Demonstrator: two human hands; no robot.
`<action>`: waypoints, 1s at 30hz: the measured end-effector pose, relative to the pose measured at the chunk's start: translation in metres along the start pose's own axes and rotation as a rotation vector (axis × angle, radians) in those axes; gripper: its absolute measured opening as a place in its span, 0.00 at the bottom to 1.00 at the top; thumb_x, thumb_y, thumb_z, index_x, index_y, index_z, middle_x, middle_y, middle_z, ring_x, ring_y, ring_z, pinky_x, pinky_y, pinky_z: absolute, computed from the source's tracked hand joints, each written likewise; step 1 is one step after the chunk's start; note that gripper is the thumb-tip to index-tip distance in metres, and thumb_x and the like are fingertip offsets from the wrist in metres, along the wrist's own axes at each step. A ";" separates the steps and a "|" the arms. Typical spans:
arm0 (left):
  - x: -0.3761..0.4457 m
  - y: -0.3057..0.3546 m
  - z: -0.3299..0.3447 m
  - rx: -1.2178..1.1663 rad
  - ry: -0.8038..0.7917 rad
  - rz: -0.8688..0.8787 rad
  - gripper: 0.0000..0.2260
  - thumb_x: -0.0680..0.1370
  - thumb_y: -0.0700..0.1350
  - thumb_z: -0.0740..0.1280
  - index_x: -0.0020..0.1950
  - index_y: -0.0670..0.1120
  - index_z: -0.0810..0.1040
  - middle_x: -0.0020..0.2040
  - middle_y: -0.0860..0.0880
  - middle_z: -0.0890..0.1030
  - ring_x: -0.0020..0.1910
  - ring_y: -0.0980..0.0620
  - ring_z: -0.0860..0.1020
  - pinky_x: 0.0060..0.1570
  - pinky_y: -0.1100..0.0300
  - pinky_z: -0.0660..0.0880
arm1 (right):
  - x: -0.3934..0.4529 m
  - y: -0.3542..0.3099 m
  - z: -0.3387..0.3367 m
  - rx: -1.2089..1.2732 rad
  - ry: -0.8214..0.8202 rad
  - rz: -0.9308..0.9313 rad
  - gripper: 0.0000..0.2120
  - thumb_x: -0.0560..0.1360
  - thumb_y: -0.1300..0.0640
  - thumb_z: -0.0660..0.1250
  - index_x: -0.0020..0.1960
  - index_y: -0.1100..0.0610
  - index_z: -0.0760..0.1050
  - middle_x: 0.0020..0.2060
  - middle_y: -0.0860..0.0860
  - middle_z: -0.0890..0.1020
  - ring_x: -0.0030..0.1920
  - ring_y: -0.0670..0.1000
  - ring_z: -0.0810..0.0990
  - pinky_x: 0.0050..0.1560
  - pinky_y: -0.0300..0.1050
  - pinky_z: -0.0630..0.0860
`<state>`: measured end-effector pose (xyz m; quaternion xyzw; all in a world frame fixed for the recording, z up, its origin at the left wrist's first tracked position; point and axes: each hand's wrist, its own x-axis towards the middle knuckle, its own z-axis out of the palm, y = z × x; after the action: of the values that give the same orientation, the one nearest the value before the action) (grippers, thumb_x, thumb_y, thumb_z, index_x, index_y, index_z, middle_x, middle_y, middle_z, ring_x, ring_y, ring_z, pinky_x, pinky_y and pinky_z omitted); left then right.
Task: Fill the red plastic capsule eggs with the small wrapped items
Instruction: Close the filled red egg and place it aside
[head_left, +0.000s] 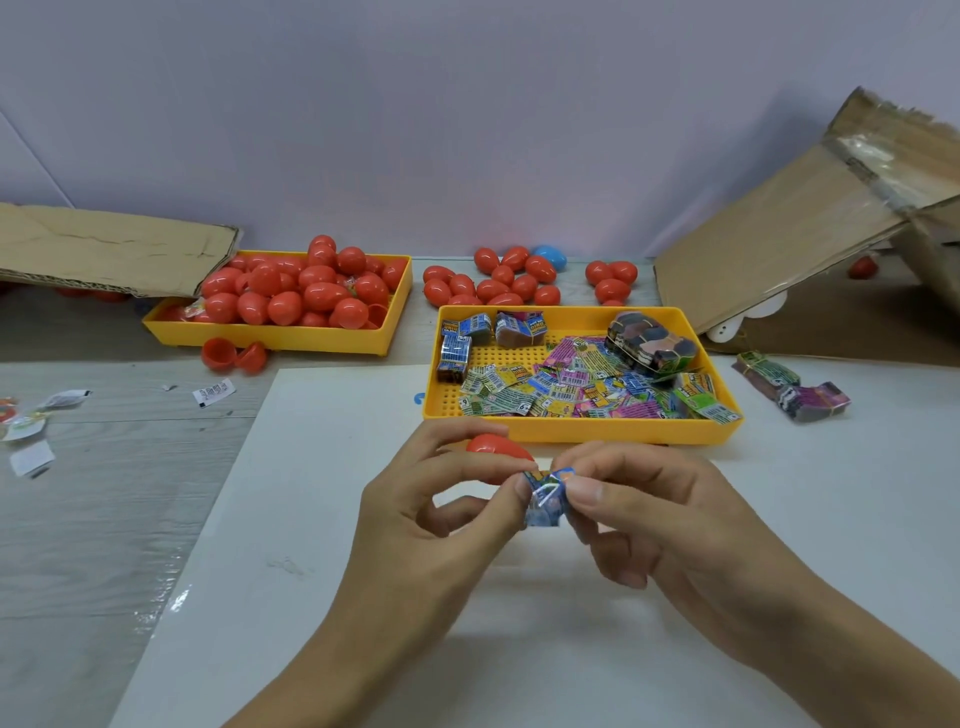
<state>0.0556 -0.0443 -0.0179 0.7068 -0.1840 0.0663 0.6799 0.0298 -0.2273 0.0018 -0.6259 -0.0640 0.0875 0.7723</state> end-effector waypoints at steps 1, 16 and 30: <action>0.000 0.001 0.000 -0.015 -0.008 0.000 0.05 0.71 0.46 0.74 0.45 0.49 0.87 0.52 0.52 0.80 0.54 0.52 0.81 0.41 0.62 0.80 | 0.000 0.000 0.000 -0.036 0.020 -0.053 0.08 0.66 0.52 0.73 0.39 0.57 0.84 0.41 0.51 0.82 0.33 0.46 0.76 0.25 0.38 0.67; -0.004 -0.001 0.001 -0.007 -0.043 0.039 0.14 0.71 0.48 0.76 0.56 0.52 0.81 0.51 0.49 0.81 0.48 0.43 0.82 0.42 0.47 0.83 | -0.002 0.000 0.000 -0.695 0.342 -0.626 0.02 0.73 0.52 0.70 0.44 0.49 0.81 0.44 0.43 0.81 0.37 0.49 0.79 0.28 0.42 0.72; -0.004 -0.002 0.001 -0.101 -0.094 0.054 0.16 0.72 0.43 0.75 0.59 0.48 0.84 0.55 0.48 0.80 0.53 0.43 0.82 0.49 0.58 0.81 | -0.003 0.004 0.006 -0.426 0.280 -0.442 0.04 0.70 0.48 0.71 0.42 0.47 0.83 0.44 0.46 0.82 0.35 0.49 0.79 0.27 0.40 0.72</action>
<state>0.0526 -0.0446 -0.0206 0.6686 -0.2379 0.0418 0.7033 0.0257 -0.2210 -0.0005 -0.7502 -0.1084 -0.1844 0.6257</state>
